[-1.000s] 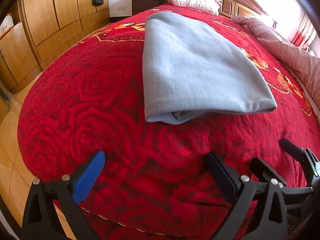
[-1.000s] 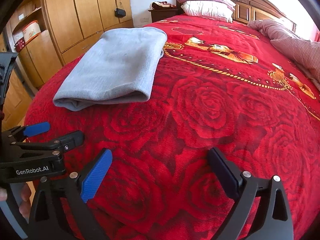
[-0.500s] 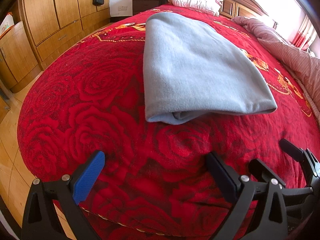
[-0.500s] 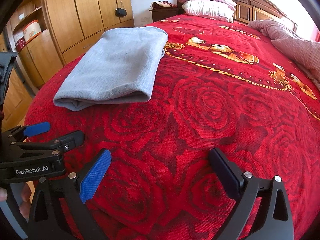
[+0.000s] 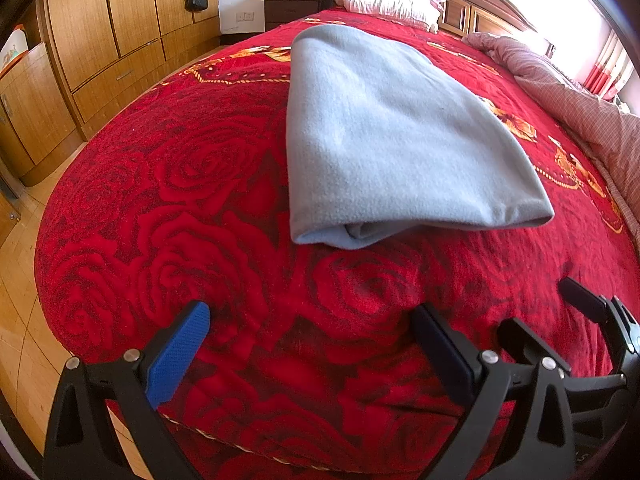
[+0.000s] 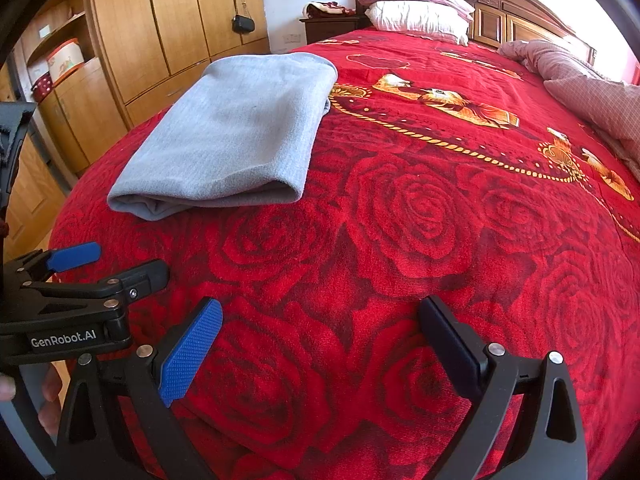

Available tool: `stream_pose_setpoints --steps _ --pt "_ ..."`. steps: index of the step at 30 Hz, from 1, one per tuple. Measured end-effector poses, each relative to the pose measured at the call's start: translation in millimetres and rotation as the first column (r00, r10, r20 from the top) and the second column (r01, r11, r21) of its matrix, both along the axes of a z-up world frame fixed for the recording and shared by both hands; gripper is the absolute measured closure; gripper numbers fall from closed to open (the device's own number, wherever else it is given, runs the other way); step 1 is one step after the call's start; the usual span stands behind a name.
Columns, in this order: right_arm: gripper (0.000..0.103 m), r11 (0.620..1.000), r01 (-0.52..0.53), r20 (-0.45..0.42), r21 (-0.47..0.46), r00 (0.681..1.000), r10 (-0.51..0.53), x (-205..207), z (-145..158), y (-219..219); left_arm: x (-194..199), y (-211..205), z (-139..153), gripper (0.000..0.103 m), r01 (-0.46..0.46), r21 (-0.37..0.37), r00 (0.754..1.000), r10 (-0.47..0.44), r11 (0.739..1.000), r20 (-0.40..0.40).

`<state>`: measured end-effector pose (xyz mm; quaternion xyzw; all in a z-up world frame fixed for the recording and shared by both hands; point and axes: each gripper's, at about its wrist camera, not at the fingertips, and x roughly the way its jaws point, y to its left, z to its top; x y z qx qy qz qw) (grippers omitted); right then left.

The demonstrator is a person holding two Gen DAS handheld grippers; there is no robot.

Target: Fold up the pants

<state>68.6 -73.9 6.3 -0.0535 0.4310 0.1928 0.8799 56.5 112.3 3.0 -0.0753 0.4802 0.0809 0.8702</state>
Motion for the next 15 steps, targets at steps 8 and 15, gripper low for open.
stream_pose_setpoints --steps 8,15 --pt "0.002 1.000 -0.003 0.003 -0.001 1.000 0.003 0.1 -0.3 -1.1 0.4 0.1 0.6 0.000 0.000 0.002 1.000 0.000 1.000 -0.002" --pt "0.002 1.000 -0.003 0.003 0.000 1.000 0.003 0.0 -0.4 -0.8 0.3 0.2 0.5 0.000 0.000 0.002 1.000 0.000 1.000 -0.002"
